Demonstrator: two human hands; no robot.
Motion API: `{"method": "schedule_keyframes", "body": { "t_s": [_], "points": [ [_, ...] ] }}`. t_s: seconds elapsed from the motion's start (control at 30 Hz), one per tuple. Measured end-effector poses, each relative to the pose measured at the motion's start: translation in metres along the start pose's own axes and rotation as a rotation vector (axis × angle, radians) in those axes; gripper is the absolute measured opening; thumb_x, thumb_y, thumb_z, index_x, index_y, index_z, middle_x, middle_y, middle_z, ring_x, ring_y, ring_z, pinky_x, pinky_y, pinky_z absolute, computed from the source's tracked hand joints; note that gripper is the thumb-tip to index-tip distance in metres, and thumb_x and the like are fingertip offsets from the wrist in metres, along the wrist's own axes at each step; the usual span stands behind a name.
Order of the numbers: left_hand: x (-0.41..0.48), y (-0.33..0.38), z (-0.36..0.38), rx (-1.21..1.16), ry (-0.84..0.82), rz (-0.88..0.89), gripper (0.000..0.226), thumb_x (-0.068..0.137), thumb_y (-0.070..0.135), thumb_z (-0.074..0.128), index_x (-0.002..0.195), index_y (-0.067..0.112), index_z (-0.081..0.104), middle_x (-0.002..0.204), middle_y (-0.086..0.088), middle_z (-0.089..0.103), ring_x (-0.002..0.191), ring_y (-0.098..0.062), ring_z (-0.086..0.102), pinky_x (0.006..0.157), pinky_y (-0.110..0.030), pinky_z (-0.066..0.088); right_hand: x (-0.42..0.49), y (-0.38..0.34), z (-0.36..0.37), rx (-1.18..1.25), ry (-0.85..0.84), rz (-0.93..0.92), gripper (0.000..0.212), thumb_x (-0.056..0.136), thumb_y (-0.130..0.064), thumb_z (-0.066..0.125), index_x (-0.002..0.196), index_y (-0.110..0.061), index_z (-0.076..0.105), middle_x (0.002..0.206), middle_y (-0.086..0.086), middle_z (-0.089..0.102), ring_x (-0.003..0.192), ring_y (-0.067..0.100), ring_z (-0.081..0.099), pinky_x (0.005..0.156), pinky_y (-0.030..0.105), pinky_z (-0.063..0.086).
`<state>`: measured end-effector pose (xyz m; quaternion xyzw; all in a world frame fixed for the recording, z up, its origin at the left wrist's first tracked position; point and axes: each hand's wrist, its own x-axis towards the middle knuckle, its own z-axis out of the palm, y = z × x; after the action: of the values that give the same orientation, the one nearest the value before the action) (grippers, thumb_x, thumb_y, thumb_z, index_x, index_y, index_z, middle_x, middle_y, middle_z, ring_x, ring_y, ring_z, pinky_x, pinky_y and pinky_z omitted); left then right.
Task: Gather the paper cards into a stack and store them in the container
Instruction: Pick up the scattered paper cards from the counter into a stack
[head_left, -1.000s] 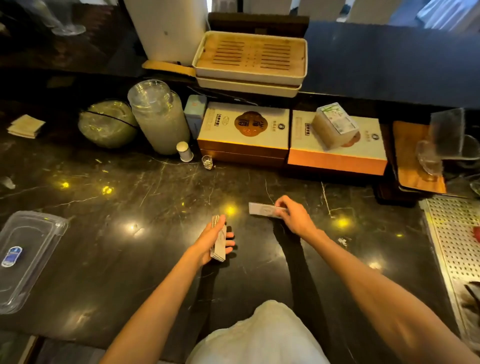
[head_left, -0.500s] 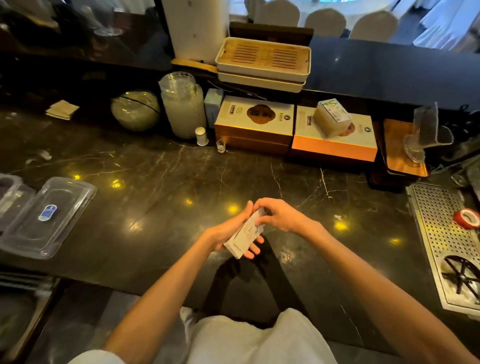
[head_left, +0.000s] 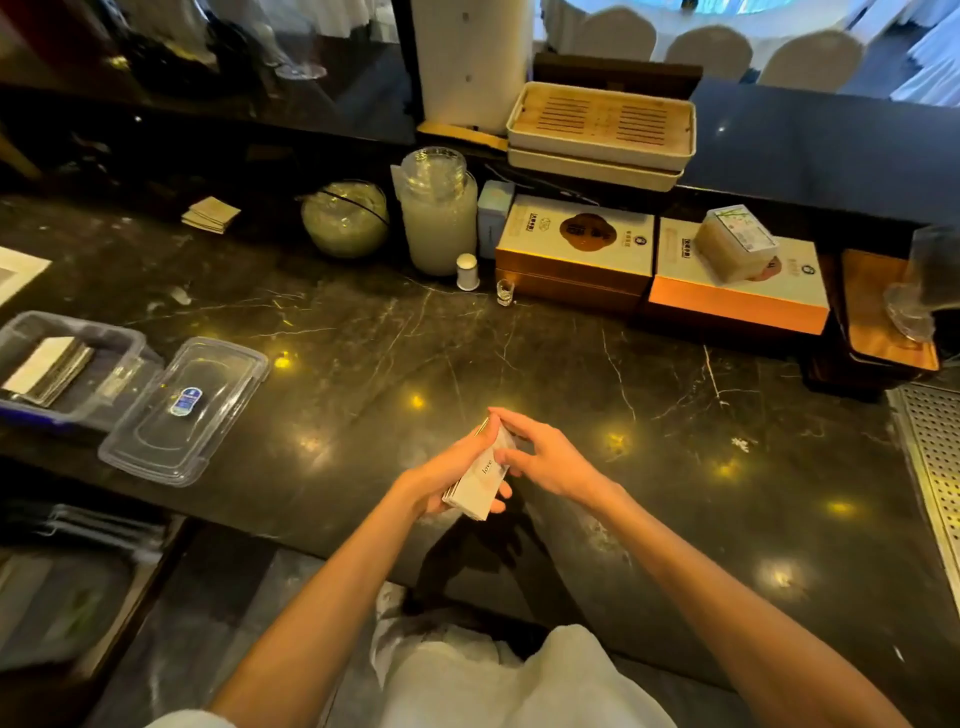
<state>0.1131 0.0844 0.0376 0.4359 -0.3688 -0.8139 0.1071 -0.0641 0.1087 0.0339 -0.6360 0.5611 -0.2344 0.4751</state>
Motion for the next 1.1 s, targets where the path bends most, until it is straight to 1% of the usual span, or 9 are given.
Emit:
{"method": "schedule_keyframes", "body": {
  "t_s": [0.23,0.33,0.4,0.57,0.7,0.8,0.9,1.0,1.1],
  "points": [
    [-0.027,0.012,-0.064,-0.063,0.043,0.126,0.060,0.088,0.063,0.049,0.137,0.028,0.042,0.098,-0.013,0.069,0.078,-0.026,0.068,0.068,-0.040,0.062,0.042,-0.053,0.047,0.060,0.020,0.018,0.062,0.097,-0.018,0.057,0.153,-0.031,0.032,0.151,-0.004,0.046,0.134,0.008,0.047,0.109,0.031,0.044],
    [-0.031,0.029,-0.094,-0.133,0.146,0.256,0.066,0.086,0.057,0.049,0.138,0.017,0.041,0.112,-0.018,0.066,0.085,-0.027,0.068,0.077,-0.045,0.059,0.058,-0.079,0.077,0.325,0.128,0.072,0.061,0.100,-0.017,0.054,0.154,-0.026,0.028,0.151,-0.006,0.042,0.122,-0.001,0.054,0.096,0.023,0.051],
    [-0.031,0.041,-0.118,-0.176,0.240,0.321,0.067,0.083,0.055,0.050,0.135,0.013,0.044,0.107,-0.016,0.067,0.080,-0.024,0.070,0.074,-0.042,0.059,0.069,-0.091,0.101,0.440,0.251,0.170,0.057,0.101,-0.020,0.053,0.153,-0.023,0.031,0.155,-0.003,0.039,0.132,0.005,0.048,0.106,0.029,0.047],
    [-0.032,0.057,-0.169,-0.260,0.262,0.344,0.066,0.086,0.052,0.056,0.131,0.005,0.045,0.106,-0.021,0.064,0.073,-0.025,0.069,0.061,-0.034,0.061,0.090,-0.120,0.158,0.983,0.252,0.391,0.036,0.103,-0.018,0.047,0.139,-0.019,0.052,0.132,0.014,0.064,0.113,0.023,0.063,0.104,0.039,0.049],
    [-0.035,0.053,-0.187,-0.132,0.287,0.437,0.052,0.083,0.049,0.062,0.121,0.016,0.050,0.101,-0.013,0.072,0.087,-0.026,0.074,0.067,-0.035,0.059,0.111,-0.146,0.188,1.315,0.340,0.422,0.038,0.103,-0.007,0.041,0.140,-0.008,0.050,0.136,0.020,0.059,0.129,0.032,0.054,0.112,0.047,0.041],
    [-0.039,0.054,-0.202,-0.020,0.274,0.518,0.031,0.086,0.042,0.067,0.111,0.026,0.056,0.098,-0.010,0.074,0.092,-0.028,0.073,0.076,-0.035,0.056,0.124,-0.151,0.202,1.427,0.380,0.464,0.038,0.103,-0.004,0.041,0.139,-0.004,0.050,0.125,0.018,0.062,0.119,0.029,0.058,0.110,0.044,0.042],
    [-0.047,0.058,-0.221,0.040,0.186,0.559,0.019,0.089,0.027,0.068,0.106,0.026,0.061,0.108,-0.012,0.074,0.103,-0.029,0.070,0.084,-0.039,0.057,0.126,-0.141,0.206,1.276,0.395,0.472,0.033,0.102,-0.007,0.044,0.133,-0.009,0.055,0.128,0.014,0.063,0.123,0.029,0.058,0.104,0.043,0.048],
    [-0.059,0.054,-0.242,0.131,0.148,0.540,0.028,0.088,0.010,0.067,0.113,0.021,0.060,0.117,-0.011,0.070,0.112,-0.032,0.065,0.090,-0.049,0.056,0.124,-0.122,0.202,0.818,0.508,0.457,0.031,0.099,-0.009,0.053,0.129,-0.011,0.062,0.124,0.012,0.067,0.115,0.026,0.064,0.098,0.043,0.055],
    [-0.072,0.036,-0.261,0.354,0.187,0.549,0.049,0.088,0.008,0.068,0.132,0.025,0.055,0.128,-0.011,0.062,0.118,-0.029,0.060,0.097,-0.044,0.053,0.121,-0.110,0.207,0.304,0.632,0.338,0.030,0.094,-0.009,0.060,0.122,-0.015,0.069,0.116,0.002,0.071,0.106,0.014,0.065,0.092,0.020,0.053]
  ]
}}
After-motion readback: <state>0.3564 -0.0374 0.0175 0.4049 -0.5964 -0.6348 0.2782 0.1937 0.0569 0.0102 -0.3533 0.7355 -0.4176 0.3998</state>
